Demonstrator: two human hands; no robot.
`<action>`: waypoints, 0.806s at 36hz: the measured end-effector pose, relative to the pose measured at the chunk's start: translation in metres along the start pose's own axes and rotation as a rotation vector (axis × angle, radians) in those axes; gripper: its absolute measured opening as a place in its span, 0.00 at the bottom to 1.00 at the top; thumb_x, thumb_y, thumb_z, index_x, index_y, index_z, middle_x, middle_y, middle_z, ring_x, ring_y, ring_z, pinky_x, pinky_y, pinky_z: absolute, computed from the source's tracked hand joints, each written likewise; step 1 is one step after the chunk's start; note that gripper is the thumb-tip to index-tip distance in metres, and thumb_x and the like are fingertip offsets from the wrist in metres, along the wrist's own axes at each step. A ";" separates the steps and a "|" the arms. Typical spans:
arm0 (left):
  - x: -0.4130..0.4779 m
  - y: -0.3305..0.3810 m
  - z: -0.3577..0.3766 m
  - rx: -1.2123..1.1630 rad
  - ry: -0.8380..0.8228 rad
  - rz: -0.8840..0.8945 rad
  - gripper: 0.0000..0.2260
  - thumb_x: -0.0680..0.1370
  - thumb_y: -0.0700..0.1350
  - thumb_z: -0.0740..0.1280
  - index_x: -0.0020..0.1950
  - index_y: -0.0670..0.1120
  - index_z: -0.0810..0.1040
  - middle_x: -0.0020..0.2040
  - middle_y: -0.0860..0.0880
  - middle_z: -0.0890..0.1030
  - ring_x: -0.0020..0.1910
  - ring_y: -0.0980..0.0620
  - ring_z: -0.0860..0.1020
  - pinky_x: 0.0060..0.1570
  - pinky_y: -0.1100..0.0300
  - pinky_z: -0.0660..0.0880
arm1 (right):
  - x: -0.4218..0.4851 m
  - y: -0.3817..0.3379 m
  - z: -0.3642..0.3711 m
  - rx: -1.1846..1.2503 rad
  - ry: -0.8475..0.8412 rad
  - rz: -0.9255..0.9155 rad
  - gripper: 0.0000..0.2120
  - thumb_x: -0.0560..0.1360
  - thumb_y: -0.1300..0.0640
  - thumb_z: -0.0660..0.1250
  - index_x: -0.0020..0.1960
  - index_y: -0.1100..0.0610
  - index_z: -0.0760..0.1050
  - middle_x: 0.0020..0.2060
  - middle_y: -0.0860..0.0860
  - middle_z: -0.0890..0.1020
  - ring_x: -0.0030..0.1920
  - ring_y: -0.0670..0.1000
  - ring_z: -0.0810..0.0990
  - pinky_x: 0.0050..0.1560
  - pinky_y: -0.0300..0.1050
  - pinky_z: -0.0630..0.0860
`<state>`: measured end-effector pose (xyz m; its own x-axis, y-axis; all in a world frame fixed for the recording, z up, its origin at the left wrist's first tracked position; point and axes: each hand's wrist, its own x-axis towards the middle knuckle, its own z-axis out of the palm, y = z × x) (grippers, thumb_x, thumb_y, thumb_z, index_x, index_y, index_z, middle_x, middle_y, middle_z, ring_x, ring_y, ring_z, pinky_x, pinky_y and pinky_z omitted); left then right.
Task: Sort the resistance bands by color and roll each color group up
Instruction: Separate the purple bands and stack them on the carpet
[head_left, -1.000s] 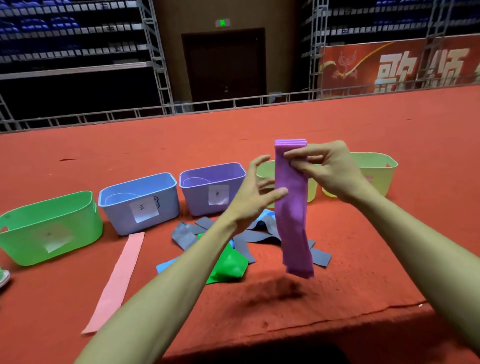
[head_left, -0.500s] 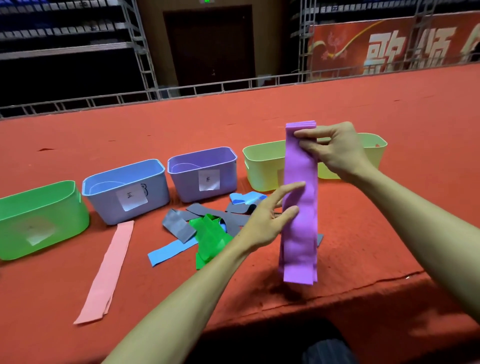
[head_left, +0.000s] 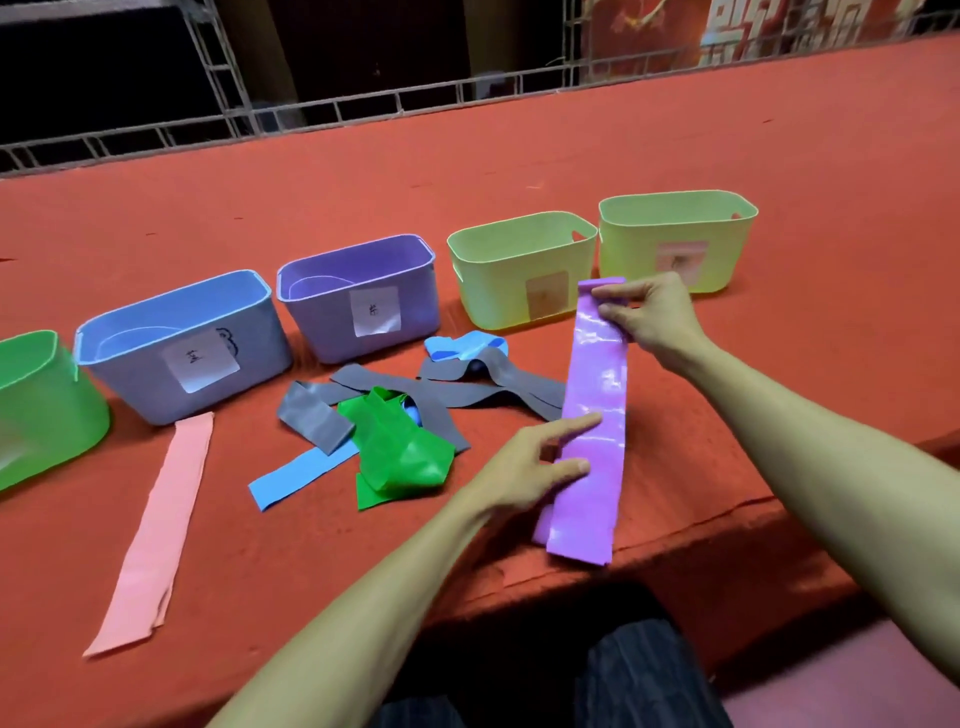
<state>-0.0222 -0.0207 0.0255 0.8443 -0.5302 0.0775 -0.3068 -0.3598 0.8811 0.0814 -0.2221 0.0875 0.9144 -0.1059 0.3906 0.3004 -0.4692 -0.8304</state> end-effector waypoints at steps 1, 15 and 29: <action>0.001 -0.004 0.002 0.000 -0.004 -0.017 0.24 0.78 0.36 0.67 0.73 0.46 0.69 0.60 0.62 0.77 0.43 0.76 0.71 0.48 0.74 0.68 | 0.000 0.008 0.000 -0.026 0.006 0.016 0.12 0.72 0.69 0.71 0.55 0.64 0.81 0.43 0.51 0.82 0.27 0.31 0.71 0.32 0.25 0.67; 0.024 -0.020 0.009 0.257 -0.142 -0.127 0.21 0.79 0.45 0.67 0.71 0.52 0.71 0.40 0.54 0.79 0.37 0.57 0.75 0.35 0.71 0.64 | -0.006 0.084 0.019 -0.207 -0.031 0.164 0.10 0.72 0.62 0.73 0.53 0.59 0.83 0.49 0.54 0.85 0.48 0.43 0.77 0.48 0.34 0.67; 0.006 -0.033 -0.002 0.657 -0.252 0.060 0.22 0.78 0.56 0.65 0.72 0.56 0.69 0.74 0.49 0.57 0.66 0.46 0.61 0.68 0.59 0.53 | -0.018 0.108 0.028 -0.254 -0.132 0.097 0.09 0.73 0.64 0.71 0.53 0.63 0.83 0.52 0.53 0.84 0.42 0.29 0.74 0.39 0.20 0.65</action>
<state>-0.0057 -0.0106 -0.0022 0.7146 -0.6967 -0.0629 -0.6184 -0.6713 0.4086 0.1050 -0.2464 -0.0204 0.9680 -0.0534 0.2454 0.1478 -0.6688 -0.7286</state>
